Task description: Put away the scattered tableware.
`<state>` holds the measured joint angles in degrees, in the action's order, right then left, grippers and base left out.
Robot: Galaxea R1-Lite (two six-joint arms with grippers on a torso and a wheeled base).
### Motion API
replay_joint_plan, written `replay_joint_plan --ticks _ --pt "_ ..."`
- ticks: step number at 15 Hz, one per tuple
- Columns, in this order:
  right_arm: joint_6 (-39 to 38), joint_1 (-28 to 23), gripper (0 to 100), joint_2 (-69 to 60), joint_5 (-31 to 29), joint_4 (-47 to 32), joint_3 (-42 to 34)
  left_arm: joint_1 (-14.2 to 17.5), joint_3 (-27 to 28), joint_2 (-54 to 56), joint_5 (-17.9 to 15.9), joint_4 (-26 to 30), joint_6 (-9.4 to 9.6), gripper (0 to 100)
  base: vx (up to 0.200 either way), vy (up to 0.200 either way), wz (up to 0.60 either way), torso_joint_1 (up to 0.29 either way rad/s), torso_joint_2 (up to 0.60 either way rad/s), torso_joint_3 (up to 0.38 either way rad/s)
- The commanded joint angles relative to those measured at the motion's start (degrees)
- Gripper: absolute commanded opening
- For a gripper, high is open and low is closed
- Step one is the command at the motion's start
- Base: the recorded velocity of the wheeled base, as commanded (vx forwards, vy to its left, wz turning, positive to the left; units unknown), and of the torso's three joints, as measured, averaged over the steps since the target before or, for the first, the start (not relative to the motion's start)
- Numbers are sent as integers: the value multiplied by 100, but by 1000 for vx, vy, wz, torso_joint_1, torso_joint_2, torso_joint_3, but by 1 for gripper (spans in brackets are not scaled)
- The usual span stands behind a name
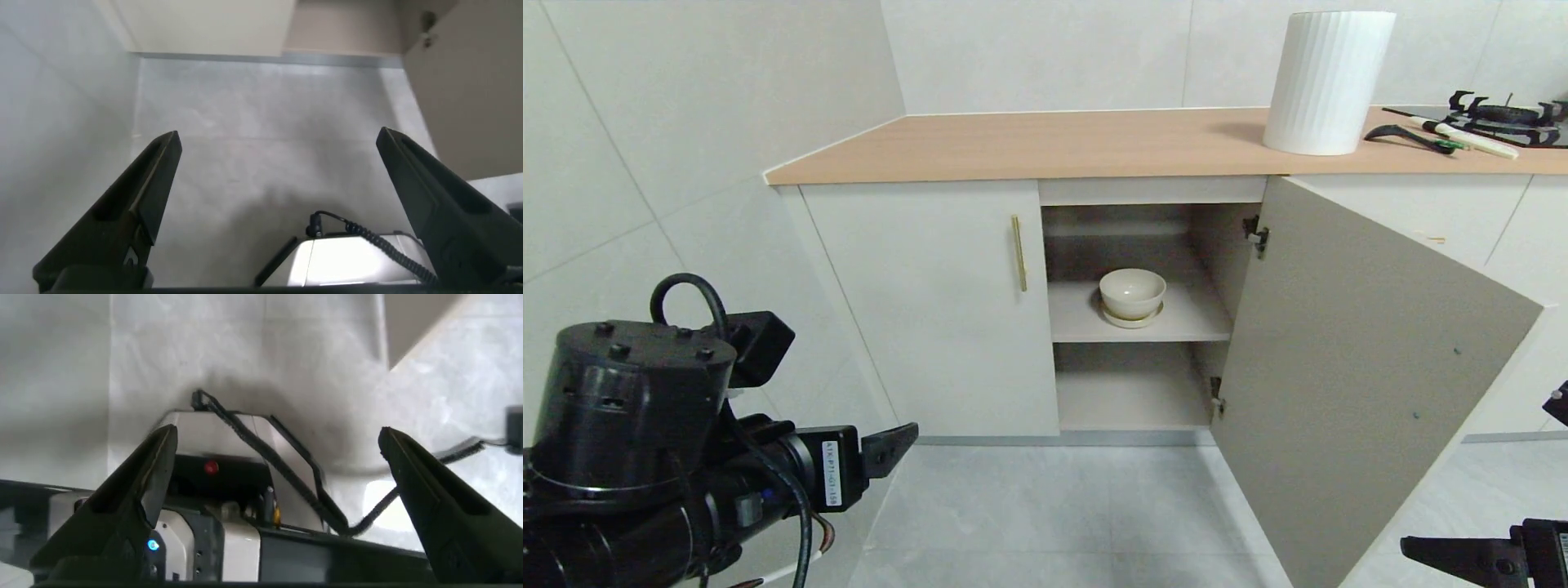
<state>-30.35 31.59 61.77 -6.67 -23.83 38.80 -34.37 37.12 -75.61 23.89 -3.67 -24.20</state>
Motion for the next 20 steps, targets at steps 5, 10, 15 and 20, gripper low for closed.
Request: replay_joint_plan --ticks 5,10,15,20 --pt "30 -1155 100 63 8 151 -31 0 -3 -7 1 -2 -6 100 0 -160 0 5 4 3" --pt "38 -2886 100 960 -1 1469 -4 0 -12 2 -8 -2 -6 100 0 0 0 0 0 0" --pt "3 -3211 100 2287 -36 2656 374 0 -3 20 -8 -20 -6 100 0 0 0 0 0 0" --pt "-50 -3071 100 3069 43 2700 1006 26 23 20 -8 -29 -15 100 0 0 0 0 0 0"
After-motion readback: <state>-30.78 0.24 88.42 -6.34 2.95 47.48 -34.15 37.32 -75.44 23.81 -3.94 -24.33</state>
